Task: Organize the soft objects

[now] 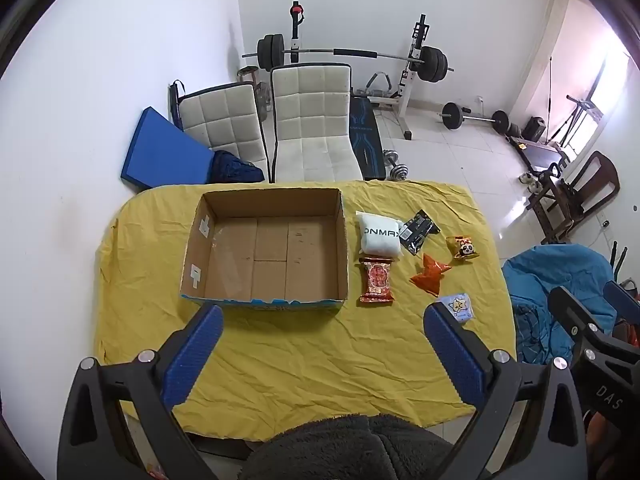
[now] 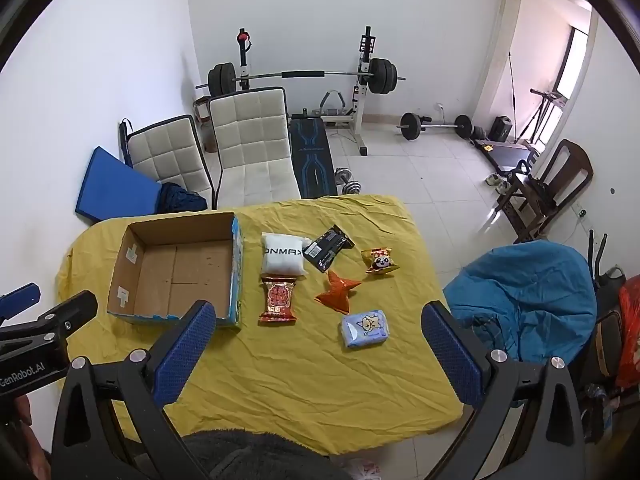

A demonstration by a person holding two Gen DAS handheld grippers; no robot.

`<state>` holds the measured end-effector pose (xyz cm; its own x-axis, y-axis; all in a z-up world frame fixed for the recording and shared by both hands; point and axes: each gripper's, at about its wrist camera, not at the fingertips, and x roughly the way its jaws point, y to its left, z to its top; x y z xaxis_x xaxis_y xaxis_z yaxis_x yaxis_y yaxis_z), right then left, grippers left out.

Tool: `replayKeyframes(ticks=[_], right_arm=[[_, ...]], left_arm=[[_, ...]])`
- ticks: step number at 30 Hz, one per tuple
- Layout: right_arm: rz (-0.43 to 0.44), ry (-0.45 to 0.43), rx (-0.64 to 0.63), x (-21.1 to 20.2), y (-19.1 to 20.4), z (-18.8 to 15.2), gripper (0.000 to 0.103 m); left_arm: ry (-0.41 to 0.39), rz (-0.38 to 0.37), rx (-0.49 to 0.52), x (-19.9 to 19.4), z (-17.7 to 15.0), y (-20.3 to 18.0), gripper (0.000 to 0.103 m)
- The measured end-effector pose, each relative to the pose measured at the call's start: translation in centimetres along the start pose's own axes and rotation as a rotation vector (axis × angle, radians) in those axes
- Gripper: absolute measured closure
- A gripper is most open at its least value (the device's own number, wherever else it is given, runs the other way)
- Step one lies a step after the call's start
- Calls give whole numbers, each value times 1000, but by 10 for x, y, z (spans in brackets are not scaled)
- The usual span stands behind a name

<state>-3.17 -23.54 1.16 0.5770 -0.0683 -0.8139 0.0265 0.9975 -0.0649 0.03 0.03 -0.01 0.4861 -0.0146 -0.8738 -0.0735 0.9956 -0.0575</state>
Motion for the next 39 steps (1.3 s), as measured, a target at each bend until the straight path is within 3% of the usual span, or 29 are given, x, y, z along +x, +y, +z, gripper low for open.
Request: replayKeyframes(ticks=[39], right_arm=[[24, -29, 19, -18, -15, 7, 0]], left_arm=[[-31, 33, 3, -5, -3, -7, 0]])
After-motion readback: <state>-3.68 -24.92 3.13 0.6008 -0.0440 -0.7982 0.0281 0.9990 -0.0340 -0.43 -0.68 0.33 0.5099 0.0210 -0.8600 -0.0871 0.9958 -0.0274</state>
